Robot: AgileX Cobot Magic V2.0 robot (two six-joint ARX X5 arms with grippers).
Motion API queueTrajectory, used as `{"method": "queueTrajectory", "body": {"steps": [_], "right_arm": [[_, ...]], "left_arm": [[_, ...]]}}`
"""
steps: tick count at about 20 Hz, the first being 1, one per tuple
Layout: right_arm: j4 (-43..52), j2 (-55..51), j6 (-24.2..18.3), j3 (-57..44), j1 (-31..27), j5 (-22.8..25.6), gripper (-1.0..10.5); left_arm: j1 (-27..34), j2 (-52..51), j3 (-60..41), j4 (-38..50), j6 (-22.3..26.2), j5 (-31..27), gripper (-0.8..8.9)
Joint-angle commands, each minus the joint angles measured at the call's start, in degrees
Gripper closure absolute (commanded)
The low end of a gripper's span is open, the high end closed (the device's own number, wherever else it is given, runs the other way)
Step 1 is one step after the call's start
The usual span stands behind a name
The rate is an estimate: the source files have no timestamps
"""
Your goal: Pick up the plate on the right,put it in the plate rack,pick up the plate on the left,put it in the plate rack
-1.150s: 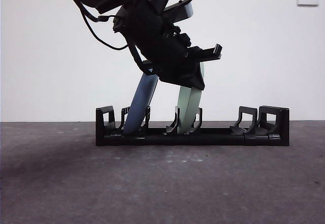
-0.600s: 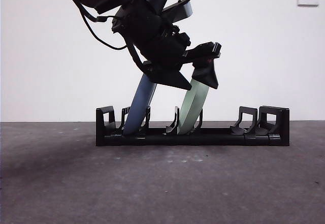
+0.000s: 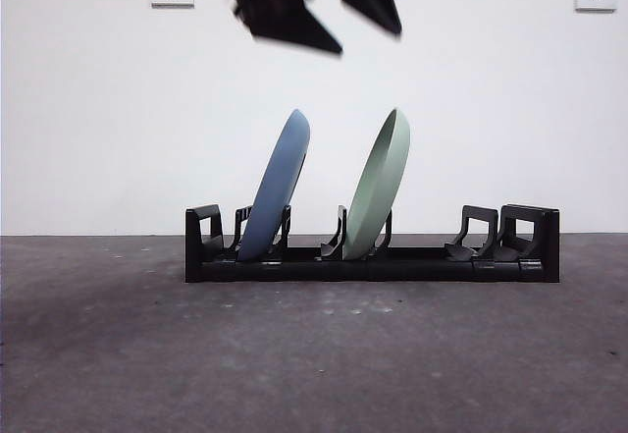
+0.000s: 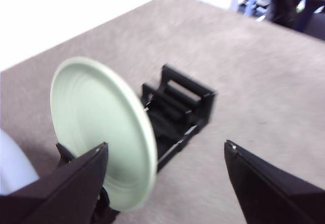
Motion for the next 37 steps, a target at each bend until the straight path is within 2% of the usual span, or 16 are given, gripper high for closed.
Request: {"method": "queueTrajectory", "body": {"steps": [1, 7, 11, 12, 13, 15, 17, 19, 20, 26, 28, 29, 37], "right_arm": [[-1.5, 0.1, -1.7, -0.4, 0.1, 0.1, 4.4], [-1.5, 1.5, -5.4, -0.4, 0.1, -0.2, 4.4], [-1.5, 1.8, -5.8, -0.4, 0.1, -0.2, 4.5], [-1.5, 1.8, -5.8, -0.4, 0.1, -0.2, 4.6], [-1.5, 1.8, -5.8, -0.4, 0.1, -0.2, 5.1], [-1.5, 1.8, -5.9, -0.4, 0.1, -0.2, 6.1], [-1.5, 1.8, -5.8, -0.4, 0.1, -0.2, 7.6], [-1.5, 1.8, -5.8, -0.4, 0.1, -0.2, 9.2], [-1.5, 1.8, -5.8, -0.4, 0.1, -0.2, 9.6], [-1.5, 1.8, -5.6, -0.4, 0.1, -1.4, 9.6], [-1.5, 1.8, -2.4, -0.4, 0.1, -1.4, 9.4], [-1.5, 1.9, -2.3, -0.4, 0.1, -1.4, 9.4], [-1.5, 1.9, -2.3, -0.4, 0.1, 6.4, 9.4]], "left_arm": [[-1.6, -7.3, -0.4, -5.3, 0.0, 0.1, 4.31], [-6.4, -30.4, -0.4, -24.8, -0.1, 0.1, 4.32], [-7.3, -41.3, -0.4, -32.0, -2.8, 0.0, 4.42], [-7.3, -42.8, -0.4, -33.3, -2.8, 0.0, 4.56], [-7.3, -44.1, -0.4, -34.8, -2.8, 0.0, 5.43], [-7.3, -45.1, -0.4, -37.1, -2.9, 0.0, 6.99], [-7.3, -45.2, -0.4, -38.7, -2.9, 0.0, 8.05], [-7.3, -44.6, -0.4, -38.9, -2.9, 0.1, 8.22], [-7.3, -44.2, -0.4, -38.9, -2.9, 0.1, 8.22], [-7.3, -43.1, -0.4, -38.6, -2.7, 0.0, 8.22], [-7.3, -43.0, -0.4, -38.5, -2.7, 0.0, 8.16], [-7.3, -43.0, -0.4, -38.5, -2.7, 0.0, 8.16], [-7.3, -42.5, -0.4, -42.4, -2.7, -0.6, 8.16]]}}
